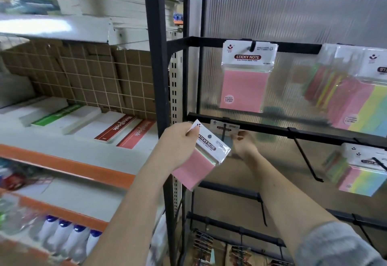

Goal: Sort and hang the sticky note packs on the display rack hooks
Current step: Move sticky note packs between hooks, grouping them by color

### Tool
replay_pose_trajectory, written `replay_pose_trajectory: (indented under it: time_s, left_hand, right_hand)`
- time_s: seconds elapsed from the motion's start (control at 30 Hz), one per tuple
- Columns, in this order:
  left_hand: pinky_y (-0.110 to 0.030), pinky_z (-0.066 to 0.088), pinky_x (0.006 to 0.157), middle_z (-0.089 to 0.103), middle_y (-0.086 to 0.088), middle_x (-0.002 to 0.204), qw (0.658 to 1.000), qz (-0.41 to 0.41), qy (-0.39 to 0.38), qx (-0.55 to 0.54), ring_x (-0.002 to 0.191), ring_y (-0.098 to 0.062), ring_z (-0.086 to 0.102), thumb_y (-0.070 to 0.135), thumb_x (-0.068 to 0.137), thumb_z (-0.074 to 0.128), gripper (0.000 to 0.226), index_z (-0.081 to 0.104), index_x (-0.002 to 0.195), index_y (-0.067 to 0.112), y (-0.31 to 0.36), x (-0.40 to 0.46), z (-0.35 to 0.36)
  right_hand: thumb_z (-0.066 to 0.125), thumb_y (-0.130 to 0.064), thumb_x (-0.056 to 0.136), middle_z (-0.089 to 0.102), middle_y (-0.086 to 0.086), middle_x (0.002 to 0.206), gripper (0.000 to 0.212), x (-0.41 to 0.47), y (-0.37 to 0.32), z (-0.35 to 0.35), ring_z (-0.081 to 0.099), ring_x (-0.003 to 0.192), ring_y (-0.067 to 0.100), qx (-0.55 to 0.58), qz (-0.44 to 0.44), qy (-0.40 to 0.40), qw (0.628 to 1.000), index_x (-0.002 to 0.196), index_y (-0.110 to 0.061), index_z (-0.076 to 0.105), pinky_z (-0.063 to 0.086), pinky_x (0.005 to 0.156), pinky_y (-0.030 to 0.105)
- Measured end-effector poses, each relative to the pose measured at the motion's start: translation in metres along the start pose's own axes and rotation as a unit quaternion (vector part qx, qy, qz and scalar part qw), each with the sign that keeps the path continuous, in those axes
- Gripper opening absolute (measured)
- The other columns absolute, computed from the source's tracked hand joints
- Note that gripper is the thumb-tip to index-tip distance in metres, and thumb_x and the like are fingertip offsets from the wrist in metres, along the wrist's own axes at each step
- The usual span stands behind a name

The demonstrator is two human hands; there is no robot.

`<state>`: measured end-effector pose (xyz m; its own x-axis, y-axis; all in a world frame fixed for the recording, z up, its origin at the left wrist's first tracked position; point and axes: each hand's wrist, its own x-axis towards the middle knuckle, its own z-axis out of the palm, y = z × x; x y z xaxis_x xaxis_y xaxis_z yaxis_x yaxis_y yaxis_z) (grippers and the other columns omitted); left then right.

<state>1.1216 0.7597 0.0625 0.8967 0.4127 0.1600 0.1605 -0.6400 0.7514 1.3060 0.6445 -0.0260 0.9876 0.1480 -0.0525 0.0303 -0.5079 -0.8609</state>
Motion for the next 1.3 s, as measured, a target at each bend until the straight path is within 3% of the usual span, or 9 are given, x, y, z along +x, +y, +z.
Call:
replay_pose_trajectory:
  time_s: [0.1,0.33,0.5,0.6,0.7,0.8,0.93,1.07,1.3]
  left_hand:
    - [-0.018,0.035,0.056,0.064,0.002,0.095,1.000,-0.004,0.020,0.001,0.077,-0.009,0.056,0.032,0.102,0.033,0.034,0.059,0.094,0.011,-0.001,-0.001,-0.006]
    - [-0.026,0.049,0.063,0.062,0.003,0.092,0.996,0.007,0.080,0.040,0.079,-0.010,0.059,0.037,0.101,0.031,0.035,0.057,0.098,0.014,0.001,0.002,-0.016]
    - [-0.012,0.030,0.047,0.047,0.014,0.075,0.990,0.004,0.095,0.100,0.063,-0.006,0.051,0.041,0.100,0.031,0.027,0.046,0.085,0.024,0.002,0.002,-0.019]
    - [-0.013,0.031,0.048,0.042,0.016,0.072,0.988,0.008,0.103,0.116,0.062,-0.004,0.048,0.039,0.100,0.031,0.026,0.043,0.083,0.025,0.005,-0.001,-0.019]
    - [-0.017,0.037,0.051,0.045,0.012,0.079,0.985,0.011,0.116,0.126,0.066,-0.006,0.049,0.037,0.101,0.030,0.023,0.043,0.087,0.025,0.009,-0.005,-0.020]
    - [-0.026,0.047,0.062,0.061,0.000,0.098,0.978,0.007,0.149,0.142,0.082,-0.016,0.057,0.036,0.102,0.029,0.023,0.044,0.089,0.024,0.010,-0.009,-0.021]
    - [-0.020,0.037,0.050,0.065,-0.006,0.112,0.972,0.000,0.173,0.157,0.080,-0.014,0.052,0.036,0.101,0.027,0.024,0.043,0.090,0.021,0.008,-0.009,-0.022]
    - [-0.019,0.032,0.048,0.064,-0.007,0.112,0.973,-0.003,0.173,0.155,0.078,-0.013,0.049,0.035,0.101,0.028,0.024,0.042,0.089,0.020,0.006,-0.009,-0.024]
    - [-0.020,0.042,0.053,0.051,0.002,0.090,0.985,0.005,0.150,0.090,0.073,-0.014,0.053,0.035,0.102,0.031,0.027,0.040,0.079,0.023,0.009,-0.012,-0.025]
  right_hand:
    - [0.044,-0.027,0.100,0.058,0.005,0.081,0.027,-0.001,0.000,0.005,0.053,0.068,0.018,-0.024,-0.011,0.013,1.000,0.101,-0.003,0.058,0.039,0.057,0.027]
    - [0.038,-0.027,0.102,0.054,0.003,0.075,0.027,-0.015,0.009,0.018,0.050,0.070,0.021,0.068,-0.033,0.027,0.997,0.098,-0.008,0.057,0.034,0.053,0.026]
    - [0.038,-0.022,0.101,0.053,-0.002,0.070,0.027,-0.039,0.008,0.012,0.045,0.058,0.011,0.073,-0.067,0.051,0.994,0.090,-0.010,0.059,0.032,0.049,0.023]
    - [0.040,-0.022,0.100,0.053,0.000,0.067,0.028,-0.056,0.011,0.008,0.044,0.058,0.015,0.091,-0.083,0.041,0.992,0.078,-0.013,0.055,0.033,0.049,0.024]
    - [0.041,-0.022,0.100,0.054,-0.004,0.067,0.029,-0.078,0.012,0.001,0.044,0.059,0.010,0.078,-0.103,0.052,0.990,0.077,-0.012,0.056,0.033,0.046,0.013]
    - [0.044,-0.030,0.099,0.061,0.007,0.070,0.037,-0.094,0.014,-0.008,0.049,0.063,0.016,0.050,-0.121,0.045,0.990,0.082,-0.001,0.062,0.035,0.054,0.025]
    - [0.049,-0.034,0.096,0.066,0.016,0.073,0.044,-0.109,0.013,-0.019,0.049,0.061,0.015,0.030,-0.142,0.008,0.989,0.076,0.004,0.060,0.035,0.056,0.028]
    - [0.051,-0.038,0.095,0.059,0.009,0.066,0.050,-0.122,0.006,-0.028,0.045,0.059,0.011,0.025,-0.170,-0.019,0.985,0.075,0.007,0.059,0.032,0.054,0.025]
    - [0.052,-0.041,0.094,0.063,0.022,0.070,0.059,-0.142,-0.008,-0.049,0.046,0.059,0.015,0.068,-0.173,-0.008,0.983,0.072,0.014,0.050,0.034,0.060,0.029]
